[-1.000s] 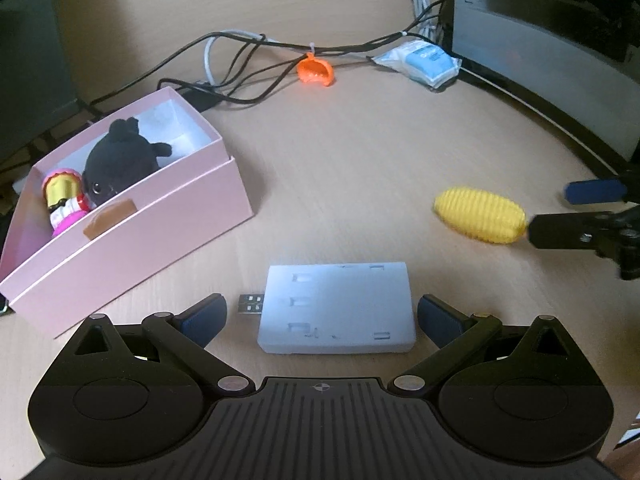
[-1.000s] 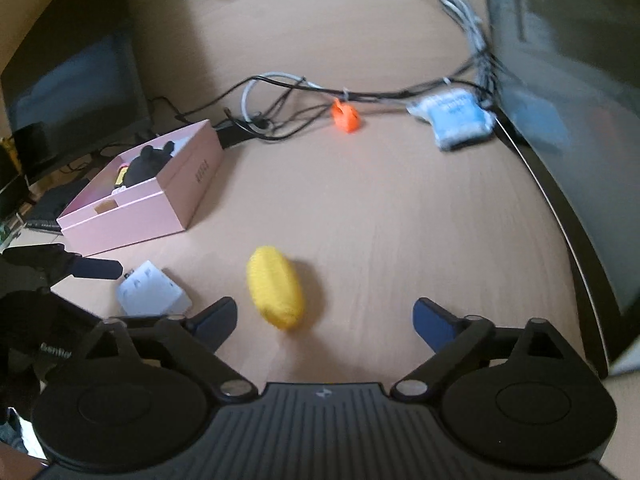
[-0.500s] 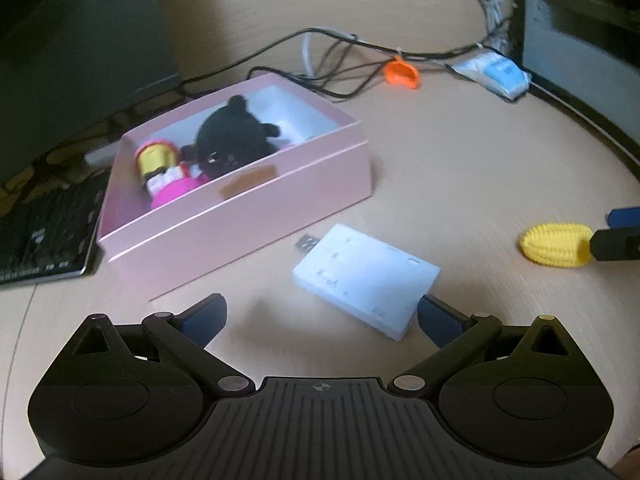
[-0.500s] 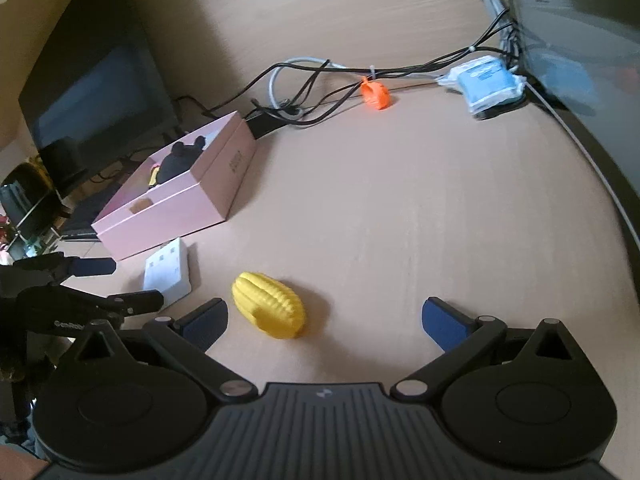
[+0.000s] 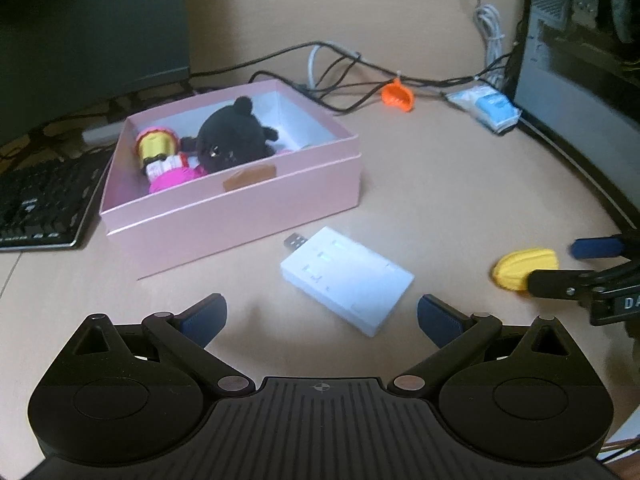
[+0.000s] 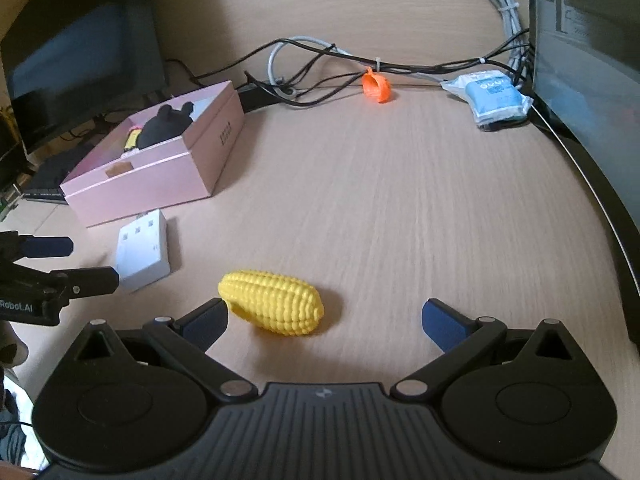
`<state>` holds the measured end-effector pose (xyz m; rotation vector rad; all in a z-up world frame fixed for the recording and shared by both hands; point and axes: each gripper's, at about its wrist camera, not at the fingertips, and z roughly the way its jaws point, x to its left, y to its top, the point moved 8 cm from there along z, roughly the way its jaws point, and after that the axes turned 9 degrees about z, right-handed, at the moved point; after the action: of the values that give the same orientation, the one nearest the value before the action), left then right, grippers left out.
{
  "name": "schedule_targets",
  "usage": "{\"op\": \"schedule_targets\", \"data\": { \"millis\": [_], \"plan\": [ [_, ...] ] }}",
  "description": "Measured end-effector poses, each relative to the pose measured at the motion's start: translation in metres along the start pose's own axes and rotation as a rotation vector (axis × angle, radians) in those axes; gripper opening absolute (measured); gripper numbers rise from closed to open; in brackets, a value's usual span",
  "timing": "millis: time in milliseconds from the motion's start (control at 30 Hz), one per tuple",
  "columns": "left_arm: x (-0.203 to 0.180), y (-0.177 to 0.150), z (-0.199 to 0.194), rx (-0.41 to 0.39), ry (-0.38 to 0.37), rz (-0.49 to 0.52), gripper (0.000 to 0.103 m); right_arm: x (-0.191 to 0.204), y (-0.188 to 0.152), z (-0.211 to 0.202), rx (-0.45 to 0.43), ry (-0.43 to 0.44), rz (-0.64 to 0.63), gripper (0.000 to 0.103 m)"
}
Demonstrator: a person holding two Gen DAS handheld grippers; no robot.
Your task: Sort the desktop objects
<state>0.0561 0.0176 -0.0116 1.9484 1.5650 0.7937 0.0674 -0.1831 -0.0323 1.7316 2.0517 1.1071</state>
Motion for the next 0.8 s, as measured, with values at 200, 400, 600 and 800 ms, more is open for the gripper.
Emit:
{"op": "schedule_targets", "data": {
  "millis": [200, 400, 600, 800],
  "plan": [
    [-0.014, 0.004, 0.015, 0.010, -0.035, 0.029, 0.103, -0.004, 0.010, -0.007, -0.071, -0.057, -0.057, 0.103],
    [-0.011, 0.017, 0.037, 0.004, -0.046, 0.030, 0.103, -0.015, 0.017, -0.023, -0.118, -0.056, -0.046, 0.103],
    [-0.004, 0.032, 0.055, -0.004, -0.082, 0.018, 0.103, -0.017, 0.011, -0.028, -0.117, -0.057, -0.050, 0.103],
    [-0.007, 0.028, 0.058, 0.042, -0.212, -0.064, 0.103, -0.021, 0.007, -0.031, -0.121, -0.067, -0.065, 0.103]
  ]
}}
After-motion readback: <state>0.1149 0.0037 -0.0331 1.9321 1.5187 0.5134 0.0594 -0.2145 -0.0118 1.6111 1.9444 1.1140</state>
